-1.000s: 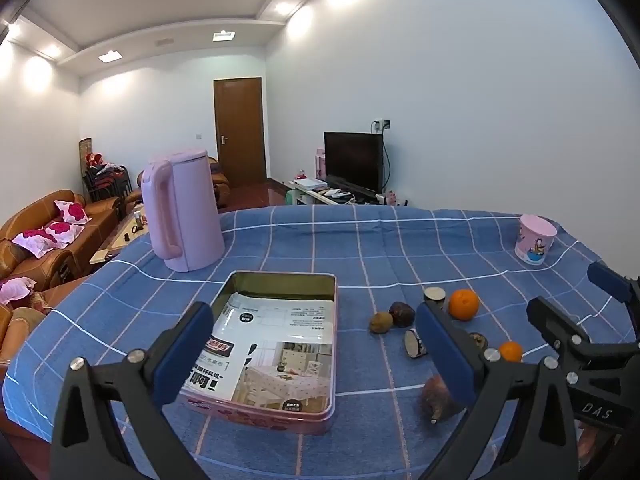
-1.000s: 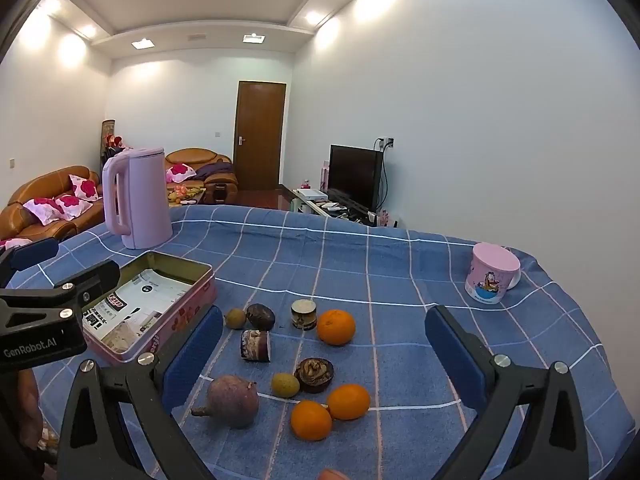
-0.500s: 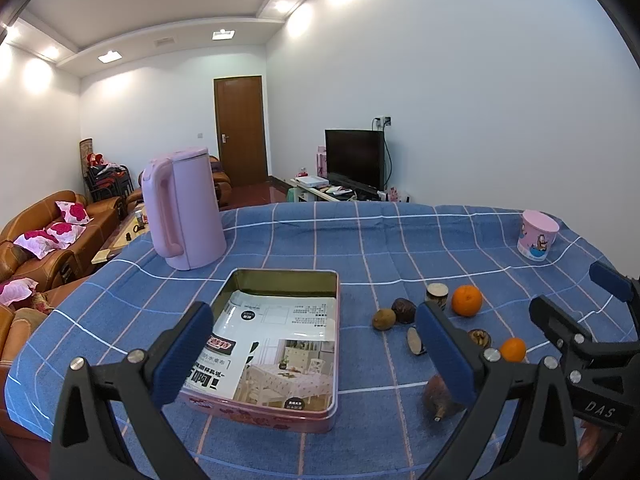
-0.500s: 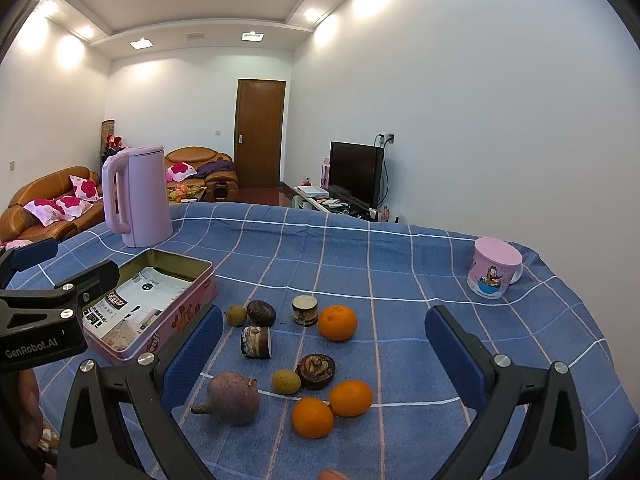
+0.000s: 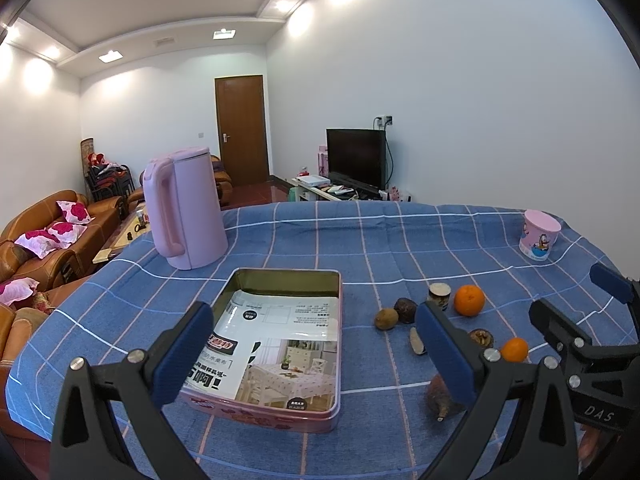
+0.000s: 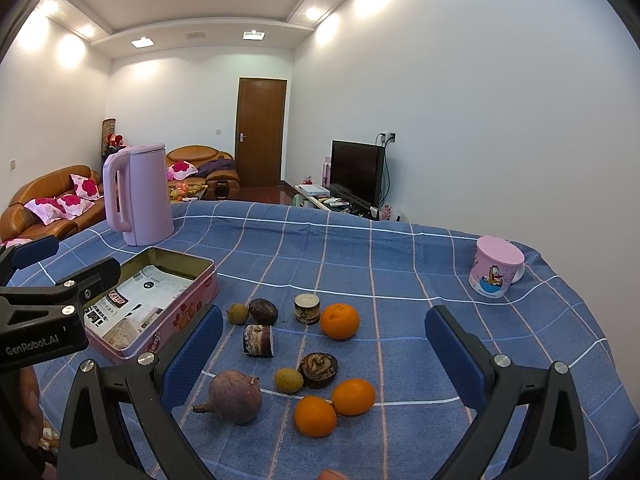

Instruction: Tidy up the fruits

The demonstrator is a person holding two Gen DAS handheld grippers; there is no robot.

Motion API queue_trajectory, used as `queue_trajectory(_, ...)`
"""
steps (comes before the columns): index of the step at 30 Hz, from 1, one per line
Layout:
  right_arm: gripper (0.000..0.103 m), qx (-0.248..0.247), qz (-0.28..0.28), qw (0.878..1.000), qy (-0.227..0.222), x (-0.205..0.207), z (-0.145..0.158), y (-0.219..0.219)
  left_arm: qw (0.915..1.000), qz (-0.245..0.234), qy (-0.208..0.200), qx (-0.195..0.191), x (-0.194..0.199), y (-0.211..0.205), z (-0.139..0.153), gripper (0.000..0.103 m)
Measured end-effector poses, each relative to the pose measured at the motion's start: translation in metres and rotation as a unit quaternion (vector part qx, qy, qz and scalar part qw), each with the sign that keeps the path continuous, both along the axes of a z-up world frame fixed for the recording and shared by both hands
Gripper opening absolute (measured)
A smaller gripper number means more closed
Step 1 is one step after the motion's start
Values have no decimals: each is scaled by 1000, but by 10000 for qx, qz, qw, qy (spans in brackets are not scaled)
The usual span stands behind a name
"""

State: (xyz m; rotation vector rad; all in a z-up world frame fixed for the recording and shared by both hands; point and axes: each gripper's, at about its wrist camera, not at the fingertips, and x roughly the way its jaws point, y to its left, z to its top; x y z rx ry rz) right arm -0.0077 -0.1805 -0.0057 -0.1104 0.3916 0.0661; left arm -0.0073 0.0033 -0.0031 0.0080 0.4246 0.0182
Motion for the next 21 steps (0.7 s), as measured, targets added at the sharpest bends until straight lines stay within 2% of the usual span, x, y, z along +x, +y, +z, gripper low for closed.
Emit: queue_trajectory(21,102,-15,20,10000,40,0,-4,4,10000,-6,21,15,5,-2,-1,103)
